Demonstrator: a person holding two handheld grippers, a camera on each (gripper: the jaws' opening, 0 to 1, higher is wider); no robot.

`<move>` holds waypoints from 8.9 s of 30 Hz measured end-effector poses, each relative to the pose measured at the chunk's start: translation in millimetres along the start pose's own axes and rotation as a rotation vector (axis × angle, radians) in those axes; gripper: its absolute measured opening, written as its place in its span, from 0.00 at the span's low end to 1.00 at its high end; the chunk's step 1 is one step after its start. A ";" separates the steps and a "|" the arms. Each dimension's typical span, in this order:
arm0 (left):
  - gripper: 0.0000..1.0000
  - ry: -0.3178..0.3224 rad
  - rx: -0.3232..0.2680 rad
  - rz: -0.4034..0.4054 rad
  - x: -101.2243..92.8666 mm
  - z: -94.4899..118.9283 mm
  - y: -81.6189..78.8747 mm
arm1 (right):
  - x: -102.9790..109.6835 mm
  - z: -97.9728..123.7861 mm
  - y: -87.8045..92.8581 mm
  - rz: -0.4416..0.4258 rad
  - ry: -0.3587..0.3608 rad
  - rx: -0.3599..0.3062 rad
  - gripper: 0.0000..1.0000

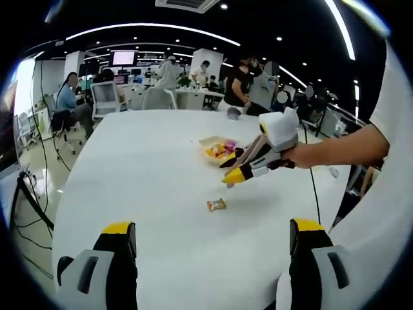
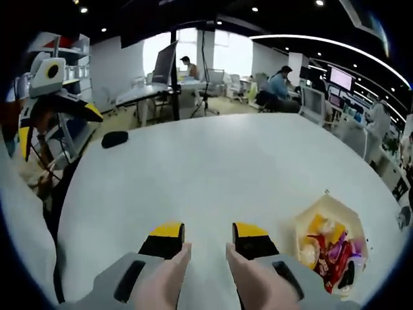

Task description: Place the target food into the container with the food tongs after gripping and lifting it, then release it inside without dropping or visibly crushing the food.

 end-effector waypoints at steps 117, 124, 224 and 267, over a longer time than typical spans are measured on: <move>0.99 0.391 0.003 -0.211 -49.0 -102.5 -77.8 | -97.7 309.1 14.6 -0.509 0.726 -0.271 0.19; 0.99 0.358 -0.005 -0.180 -39.3 -97.2 -71.6 | -120.1 306.1 1.8 -0.476 0.722 -0.270 0.19; 0.99 0.053 -0.008 -0.112 1.9 -55.4 -59.5 | -212.2 123.4 -34.8 -0.407 0.382 -0.187 0.20; 0.99 -0.138 -0.013 -0.044 -26.7 -30.1 -47.6 | -204.4 76.1 -25.2 -0.399 0.217 -0.166 0.19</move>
Point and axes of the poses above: the point that each gripper's makers call its tool centre point, and the gripper's own axes: z roughly backward along the fingers, x roughly to its left, y roughly out of its underside, the point moved 10 cm from there along z, roughly backward along the fingers, and after that the axes turned 3 degrees about y, right-handed, at the moved point
